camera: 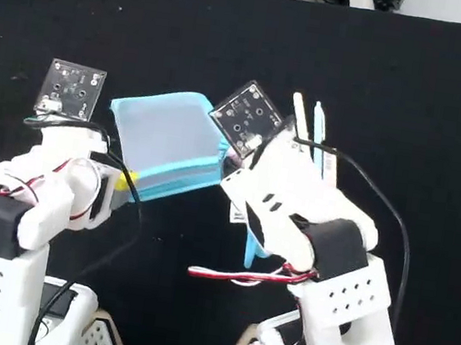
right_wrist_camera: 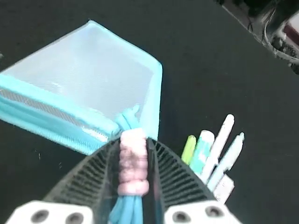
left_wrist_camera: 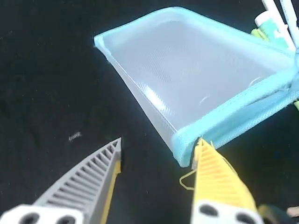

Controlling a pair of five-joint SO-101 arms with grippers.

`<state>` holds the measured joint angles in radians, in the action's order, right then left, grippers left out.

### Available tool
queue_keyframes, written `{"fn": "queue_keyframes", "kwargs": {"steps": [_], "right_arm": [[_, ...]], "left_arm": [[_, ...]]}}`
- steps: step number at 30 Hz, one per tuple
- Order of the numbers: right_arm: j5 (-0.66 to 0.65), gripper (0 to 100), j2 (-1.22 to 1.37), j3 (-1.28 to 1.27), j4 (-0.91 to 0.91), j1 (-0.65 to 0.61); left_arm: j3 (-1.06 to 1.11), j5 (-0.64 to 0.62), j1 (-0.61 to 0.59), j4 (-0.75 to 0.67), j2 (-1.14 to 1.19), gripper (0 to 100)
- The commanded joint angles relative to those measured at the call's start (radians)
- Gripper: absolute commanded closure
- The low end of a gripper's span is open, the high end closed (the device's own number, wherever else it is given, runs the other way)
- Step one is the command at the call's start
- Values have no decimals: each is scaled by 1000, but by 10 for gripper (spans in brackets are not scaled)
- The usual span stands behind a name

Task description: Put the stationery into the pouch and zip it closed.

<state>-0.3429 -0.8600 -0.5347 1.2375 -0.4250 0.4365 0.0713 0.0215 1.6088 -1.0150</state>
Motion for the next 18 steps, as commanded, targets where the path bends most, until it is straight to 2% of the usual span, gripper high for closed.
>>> {"fn": "queue_keyframes", "kwargs": {"steps": [1,5,8,12,18], "right_arm": [[-8,988,4,71,-5,-9],[-8,988,4,71,-5,-9],[-8,988,4,71,-3,-9],[-8,988,4,71,-2,-9],[-8,988,4,68,0,-9]], "left_arm": [[-53,6,47,11,-11,750],[2,18,137,26,-75,750],[110,64,139,-49,-117,750],[269,77,94,-161,-141,750],[398,84,-39,-345,-147,749]]}}
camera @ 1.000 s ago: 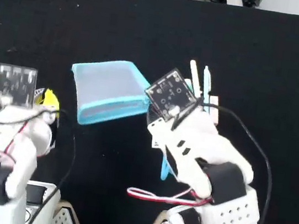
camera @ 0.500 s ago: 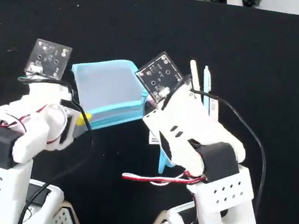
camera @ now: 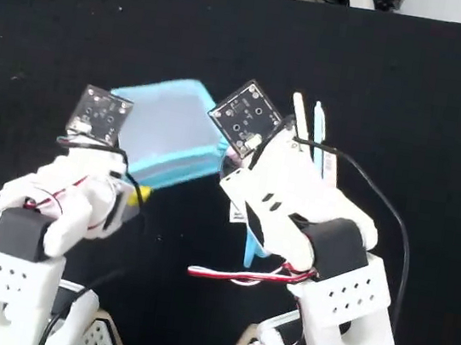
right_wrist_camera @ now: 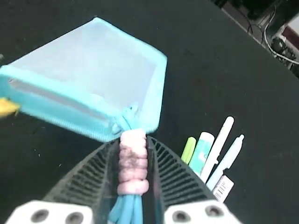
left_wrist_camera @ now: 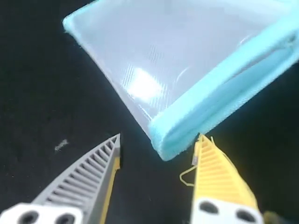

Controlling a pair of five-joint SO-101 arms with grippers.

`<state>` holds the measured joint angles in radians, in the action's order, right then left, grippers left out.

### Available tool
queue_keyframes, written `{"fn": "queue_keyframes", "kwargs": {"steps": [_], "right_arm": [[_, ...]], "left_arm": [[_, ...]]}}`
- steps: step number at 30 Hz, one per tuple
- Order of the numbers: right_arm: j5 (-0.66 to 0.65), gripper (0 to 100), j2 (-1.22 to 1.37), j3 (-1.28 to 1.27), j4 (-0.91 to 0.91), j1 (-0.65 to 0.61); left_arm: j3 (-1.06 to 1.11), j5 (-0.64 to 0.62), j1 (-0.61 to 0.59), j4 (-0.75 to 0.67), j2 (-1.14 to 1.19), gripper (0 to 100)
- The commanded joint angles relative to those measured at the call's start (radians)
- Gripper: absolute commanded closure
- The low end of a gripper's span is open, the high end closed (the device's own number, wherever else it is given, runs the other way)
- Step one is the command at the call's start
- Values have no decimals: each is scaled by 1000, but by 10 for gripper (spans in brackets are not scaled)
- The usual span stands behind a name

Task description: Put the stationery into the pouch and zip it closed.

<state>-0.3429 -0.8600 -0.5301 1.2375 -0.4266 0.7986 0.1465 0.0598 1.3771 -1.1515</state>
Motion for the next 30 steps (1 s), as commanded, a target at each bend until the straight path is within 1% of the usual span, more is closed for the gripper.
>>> {"fn": "queue_keyframes", "kwargs": {"steps": [1,3,10,22,30], "right_arm": [[-8,988,4,62,0,-9],[-8,988,4,61,-2,-9],[-8,988,5,59,-3,-9],[-8,988,5,59,-3,-9],[-8,988,5,59,-3,-9]], "left_arm": [[45,5,-88,-133,-11,749],[53,2,-93,-153,-14,749],[7,0,-91,-152,-14,749],[-12,0,-93,-160,-14,749],[-110,0,-91,-66,-14,749]]}}
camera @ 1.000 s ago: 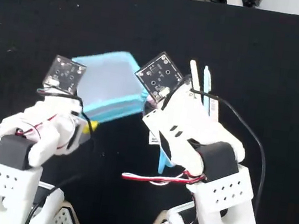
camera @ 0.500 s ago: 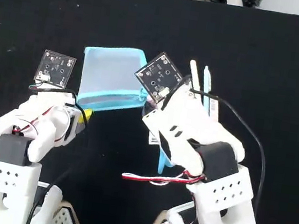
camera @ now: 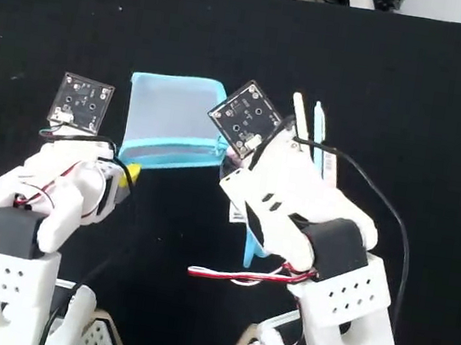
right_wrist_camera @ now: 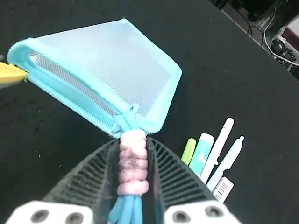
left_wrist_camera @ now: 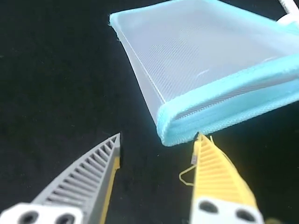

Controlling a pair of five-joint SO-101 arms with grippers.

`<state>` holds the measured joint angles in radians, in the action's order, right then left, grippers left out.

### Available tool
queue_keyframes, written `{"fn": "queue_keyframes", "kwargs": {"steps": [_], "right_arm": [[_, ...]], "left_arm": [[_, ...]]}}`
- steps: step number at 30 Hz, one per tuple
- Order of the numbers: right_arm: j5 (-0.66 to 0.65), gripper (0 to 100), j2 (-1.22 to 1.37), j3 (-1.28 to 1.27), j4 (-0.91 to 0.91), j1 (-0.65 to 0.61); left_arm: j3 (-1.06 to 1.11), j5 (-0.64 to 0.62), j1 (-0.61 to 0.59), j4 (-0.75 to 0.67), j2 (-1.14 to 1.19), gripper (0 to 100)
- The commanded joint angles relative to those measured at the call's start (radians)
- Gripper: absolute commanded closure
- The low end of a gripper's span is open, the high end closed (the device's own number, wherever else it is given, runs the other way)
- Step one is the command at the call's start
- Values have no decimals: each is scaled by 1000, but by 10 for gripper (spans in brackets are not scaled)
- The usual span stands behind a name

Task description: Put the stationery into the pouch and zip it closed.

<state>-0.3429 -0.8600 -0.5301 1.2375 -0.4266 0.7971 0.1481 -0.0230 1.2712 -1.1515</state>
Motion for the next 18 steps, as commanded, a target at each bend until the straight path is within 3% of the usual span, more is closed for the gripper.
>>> {"fn": "queue_keyframes", "kwargs": {"steps": [1,9,18], "right_arm": [[-8,988,5,59,-3,-11],[-5,988,5,30,-5,-144],[-6,988,1,31,-3,-150]], "left_arm": [[-113,-2,-8,44,-14,749],[-36,-2,-16,-31,-12,749],[110,-2,-19,-207,-12,749]]}}
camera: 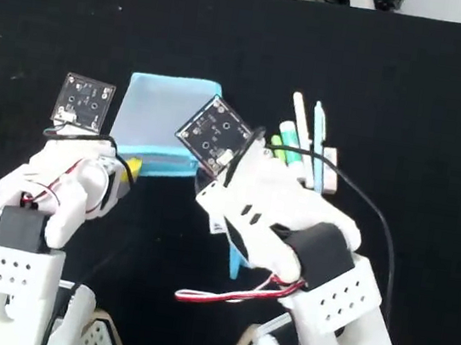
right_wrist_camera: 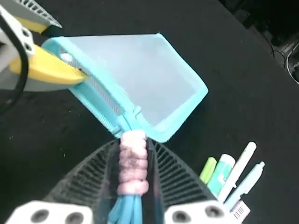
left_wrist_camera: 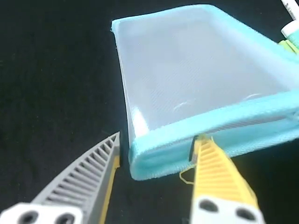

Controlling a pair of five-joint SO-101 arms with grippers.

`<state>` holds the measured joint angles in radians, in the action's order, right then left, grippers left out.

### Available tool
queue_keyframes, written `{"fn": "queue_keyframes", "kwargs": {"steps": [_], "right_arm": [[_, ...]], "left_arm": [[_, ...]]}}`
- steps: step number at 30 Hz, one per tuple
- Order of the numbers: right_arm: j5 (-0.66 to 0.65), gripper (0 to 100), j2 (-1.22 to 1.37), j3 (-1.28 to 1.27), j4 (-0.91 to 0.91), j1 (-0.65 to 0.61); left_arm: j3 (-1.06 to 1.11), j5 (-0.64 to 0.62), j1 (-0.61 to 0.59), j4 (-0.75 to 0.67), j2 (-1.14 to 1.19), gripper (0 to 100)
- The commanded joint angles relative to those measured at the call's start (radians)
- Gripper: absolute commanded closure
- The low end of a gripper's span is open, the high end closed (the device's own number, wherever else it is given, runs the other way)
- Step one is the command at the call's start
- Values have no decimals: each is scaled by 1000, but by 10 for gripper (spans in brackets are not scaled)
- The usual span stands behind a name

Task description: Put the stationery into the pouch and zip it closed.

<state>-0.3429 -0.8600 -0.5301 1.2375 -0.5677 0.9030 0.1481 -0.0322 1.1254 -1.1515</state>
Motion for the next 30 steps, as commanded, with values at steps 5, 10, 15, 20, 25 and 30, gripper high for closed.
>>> {"fn": "queue_keyframes", "kwargs": {"steps": [5,10,15,20,25,30], "right_arm": [[-6,988,-1,31,-3,-9],[-6,988,-2,33,-3,-8],[-3,988,-2,33,-5,-9],[-5,988,-2,30,-20,-9],[-2,988,-2,28,-20,-9],[0,988,-2,28,-20,-9]], "left_arm": [[8,-2,-18,-84,-5,749],[87,-2,-104,-140,-12,749],[151,-2,-153,-226,-12,749],[156,-2,-101,-227,-12,749],[176,-2,-99,-307,-5,749],[237,-2,-93,-402,-6,749]]}}
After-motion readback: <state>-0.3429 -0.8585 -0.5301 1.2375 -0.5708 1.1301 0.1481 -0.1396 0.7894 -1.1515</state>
